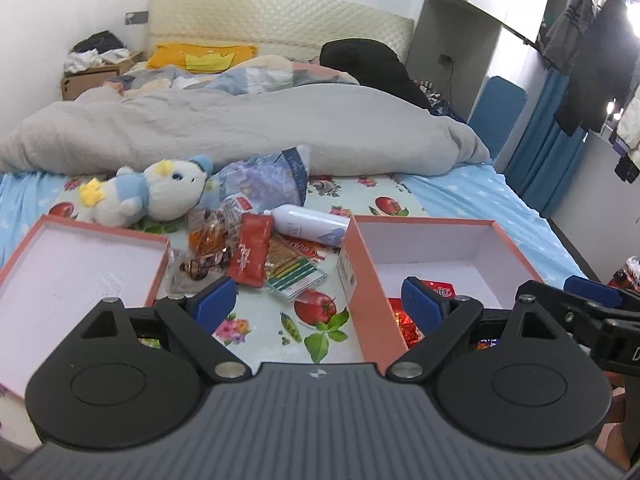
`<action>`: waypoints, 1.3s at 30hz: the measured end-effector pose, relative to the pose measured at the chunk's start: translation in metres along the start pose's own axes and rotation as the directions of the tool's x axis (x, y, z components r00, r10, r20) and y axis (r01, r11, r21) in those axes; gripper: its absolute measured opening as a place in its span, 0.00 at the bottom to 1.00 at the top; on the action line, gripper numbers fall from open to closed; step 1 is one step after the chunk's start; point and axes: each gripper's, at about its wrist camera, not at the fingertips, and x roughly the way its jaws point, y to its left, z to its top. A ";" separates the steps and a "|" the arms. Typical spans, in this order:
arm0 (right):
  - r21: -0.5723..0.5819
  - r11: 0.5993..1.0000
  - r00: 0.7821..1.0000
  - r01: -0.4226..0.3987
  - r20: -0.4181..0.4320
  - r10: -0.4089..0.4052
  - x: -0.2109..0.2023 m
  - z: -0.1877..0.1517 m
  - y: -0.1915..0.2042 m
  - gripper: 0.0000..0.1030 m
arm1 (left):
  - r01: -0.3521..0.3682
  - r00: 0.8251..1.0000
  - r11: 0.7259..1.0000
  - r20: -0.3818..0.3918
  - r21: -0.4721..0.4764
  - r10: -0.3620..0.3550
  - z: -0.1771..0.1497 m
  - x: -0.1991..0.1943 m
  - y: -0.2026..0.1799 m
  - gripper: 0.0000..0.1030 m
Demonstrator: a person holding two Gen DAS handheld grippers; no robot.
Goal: Organize snacks
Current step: 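Withdraw both tools from the deep box back toward the snack pile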
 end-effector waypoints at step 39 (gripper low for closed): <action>-0.033 0.997 0.995 -0.069 -0.071 0.066 0.037 -0.071 0.080 0.99 | -0.139 0.990 0.989 0.011 -0.053 0.139 -0.060 -0.026 0.097 0.90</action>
